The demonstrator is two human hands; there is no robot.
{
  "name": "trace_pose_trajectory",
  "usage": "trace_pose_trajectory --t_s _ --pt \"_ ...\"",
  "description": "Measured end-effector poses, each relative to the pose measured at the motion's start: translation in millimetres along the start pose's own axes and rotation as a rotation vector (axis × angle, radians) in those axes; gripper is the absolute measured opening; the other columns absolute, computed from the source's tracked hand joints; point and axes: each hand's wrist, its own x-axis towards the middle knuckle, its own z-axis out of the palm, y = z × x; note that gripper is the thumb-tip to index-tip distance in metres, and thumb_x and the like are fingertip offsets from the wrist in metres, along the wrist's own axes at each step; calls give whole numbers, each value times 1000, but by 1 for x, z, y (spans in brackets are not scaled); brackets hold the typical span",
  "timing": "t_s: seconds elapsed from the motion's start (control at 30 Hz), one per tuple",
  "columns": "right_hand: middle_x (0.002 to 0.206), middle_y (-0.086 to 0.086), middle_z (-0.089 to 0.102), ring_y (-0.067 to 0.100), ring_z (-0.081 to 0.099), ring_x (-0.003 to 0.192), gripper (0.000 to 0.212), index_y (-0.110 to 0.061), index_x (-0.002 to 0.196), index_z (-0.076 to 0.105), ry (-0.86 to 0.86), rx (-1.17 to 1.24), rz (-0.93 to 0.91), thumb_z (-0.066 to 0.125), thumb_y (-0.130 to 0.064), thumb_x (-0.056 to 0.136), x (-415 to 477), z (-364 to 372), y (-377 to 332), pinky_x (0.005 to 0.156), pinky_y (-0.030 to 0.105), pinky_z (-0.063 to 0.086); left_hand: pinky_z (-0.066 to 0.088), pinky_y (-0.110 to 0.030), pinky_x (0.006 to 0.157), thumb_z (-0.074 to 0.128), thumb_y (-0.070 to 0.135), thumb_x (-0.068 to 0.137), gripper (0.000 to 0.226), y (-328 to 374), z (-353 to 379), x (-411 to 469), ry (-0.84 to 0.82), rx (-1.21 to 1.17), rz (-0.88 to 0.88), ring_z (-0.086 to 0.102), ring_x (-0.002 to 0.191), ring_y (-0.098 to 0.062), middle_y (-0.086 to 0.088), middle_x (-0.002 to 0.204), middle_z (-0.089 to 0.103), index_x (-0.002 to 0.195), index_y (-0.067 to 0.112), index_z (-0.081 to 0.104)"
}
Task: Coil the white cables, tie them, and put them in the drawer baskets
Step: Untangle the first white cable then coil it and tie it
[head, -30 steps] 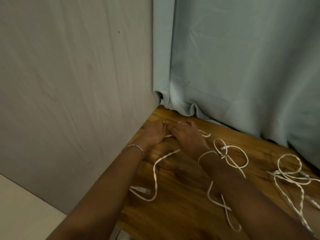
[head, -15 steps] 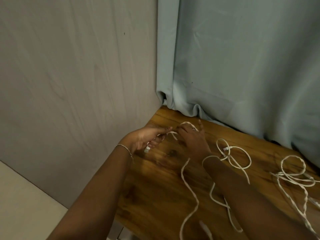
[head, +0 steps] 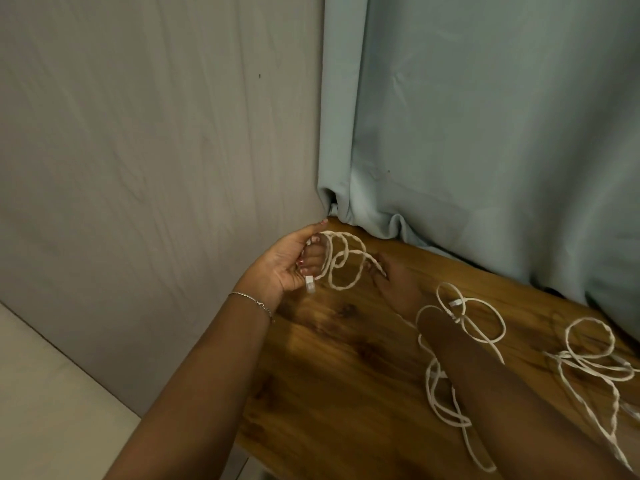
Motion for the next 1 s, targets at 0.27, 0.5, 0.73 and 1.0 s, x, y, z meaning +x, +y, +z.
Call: trace_pose_trajectory --t_s 0.27,0.5,0.73,1.0 --pt "94 -12 61 1 54 83 38 -22 124 54 -26 -53 13 35 -44 100 -11 3 1 79 20 40 16 -16 26 43 34 100 58 17 -2 4 109 -331 80 23 23 -6 6 32 27 45 16 43" --pt "60 4 53 17 54 58 56 -1 90 68 -81 12 299 37 -47 99 1 4 16 53 33 50 15 -18 24 37 30 102 63 21 -2 7 259 -518 212 20 21 -7 6 30 25 41 15 40" --pt "92 15 68 33 67 86 39 -9 109 66 -109 -230 427 46 -40 98 7 15 24 81 46 56 15 -18 27 42 28 99 50 26 7 -3 180 -429 188 22 23 -7 6 33 26 50 17 39" --pt "105 9 68 27 66 95 33 -15 114 63 -178 -426 502 51 -34 89 -4 17 22 85 38 54 17 -17 26 46 25 98 46 38 17 -8 102 -307 195 22 24 -6 7 34 27 53 17 40"
